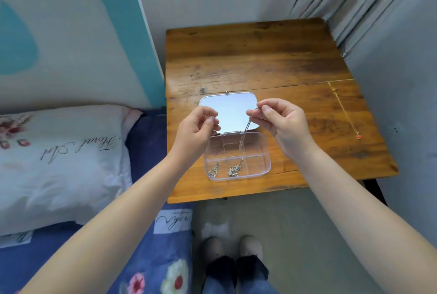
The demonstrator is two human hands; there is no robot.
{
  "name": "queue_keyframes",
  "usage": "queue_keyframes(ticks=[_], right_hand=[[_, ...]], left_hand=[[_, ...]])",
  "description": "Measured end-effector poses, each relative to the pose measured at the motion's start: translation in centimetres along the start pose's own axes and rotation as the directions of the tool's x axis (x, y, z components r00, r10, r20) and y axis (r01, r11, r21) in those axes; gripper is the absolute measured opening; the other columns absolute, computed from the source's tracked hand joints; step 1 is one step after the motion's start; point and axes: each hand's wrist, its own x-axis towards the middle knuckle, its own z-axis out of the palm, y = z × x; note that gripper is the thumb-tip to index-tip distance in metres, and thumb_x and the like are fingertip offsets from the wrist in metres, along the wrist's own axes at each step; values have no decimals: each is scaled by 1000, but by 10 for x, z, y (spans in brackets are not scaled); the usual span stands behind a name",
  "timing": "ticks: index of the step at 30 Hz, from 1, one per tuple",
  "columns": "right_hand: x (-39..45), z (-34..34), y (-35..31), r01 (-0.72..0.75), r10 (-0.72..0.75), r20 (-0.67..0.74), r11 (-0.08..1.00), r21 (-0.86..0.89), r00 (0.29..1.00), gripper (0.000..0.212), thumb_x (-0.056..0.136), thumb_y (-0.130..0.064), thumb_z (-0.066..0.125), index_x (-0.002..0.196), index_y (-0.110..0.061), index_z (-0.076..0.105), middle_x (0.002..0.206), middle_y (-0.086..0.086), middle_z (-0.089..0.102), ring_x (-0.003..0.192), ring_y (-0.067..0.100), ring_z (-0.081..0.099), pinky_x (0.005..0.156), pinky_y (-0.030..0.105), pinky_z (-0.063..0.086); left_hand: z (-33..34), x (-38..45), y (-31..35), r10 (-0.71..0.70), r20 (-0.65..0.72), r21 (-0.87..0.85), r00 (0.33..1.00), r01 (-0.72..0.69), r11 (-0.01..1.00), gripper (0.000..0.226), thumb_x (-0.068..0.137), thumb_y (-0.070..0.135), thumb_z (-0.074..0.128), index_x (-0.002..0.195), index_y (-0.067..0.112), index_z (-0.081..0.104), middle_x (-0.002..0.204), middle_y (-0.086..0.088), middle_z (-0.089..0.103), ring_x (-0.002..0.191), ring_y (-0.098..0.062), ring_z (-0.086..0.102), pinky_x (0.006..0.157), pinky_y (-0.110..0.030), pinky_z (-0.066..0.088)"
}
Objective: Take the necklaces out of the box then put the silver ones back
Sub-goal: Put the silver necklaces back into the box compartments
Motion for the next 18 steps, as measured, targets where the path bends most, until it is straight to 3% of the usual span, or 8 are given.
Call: queue_keyframes(ticks=[4, 11, 18], right_hand=[[7, 1, 18, -21, 21, -33, 1000, 0, 999, 27, 91, 4, 41, 79, -11, 60, 55, -7, 71, 68, 7, 70, 68, 19, 58], [20, 7, 41, -65, 62, -30, 995, -82, 998, 30, 90, 4, 43, 77, -16, 61, 55, -9, 71, 68, 5, 69, 68, 19, 58], [23, 9, 47, -80, 79, -17, 993, -81, 997, 31, 90, 2, 43, 76, -17, 62, 58, -8, 72, 70, 6, 69, 70, 18, 57]], left_hand=[[-7, 3, -12, 13, 2, -19, 1000, -13, 1000, 34, 93, -1, 41, 82, 29, 53, 73, 4, 57, 62, 7, 60, 62, -8, 53], [-2, 5, -13, 16, -10, 21, 1000, -16, 1000, 16, 92, -2, 44, 92, 11, 54, 73, 5, 56, 61, 9, 59, 62, -7, 50], [-6, 7, 3, 93, -46, 7, 995, -93, 996, 21, 91, -3, 44, 88, 16, 54, 73, 6, 57, 63, 7, 60, 63, -10, 52]])
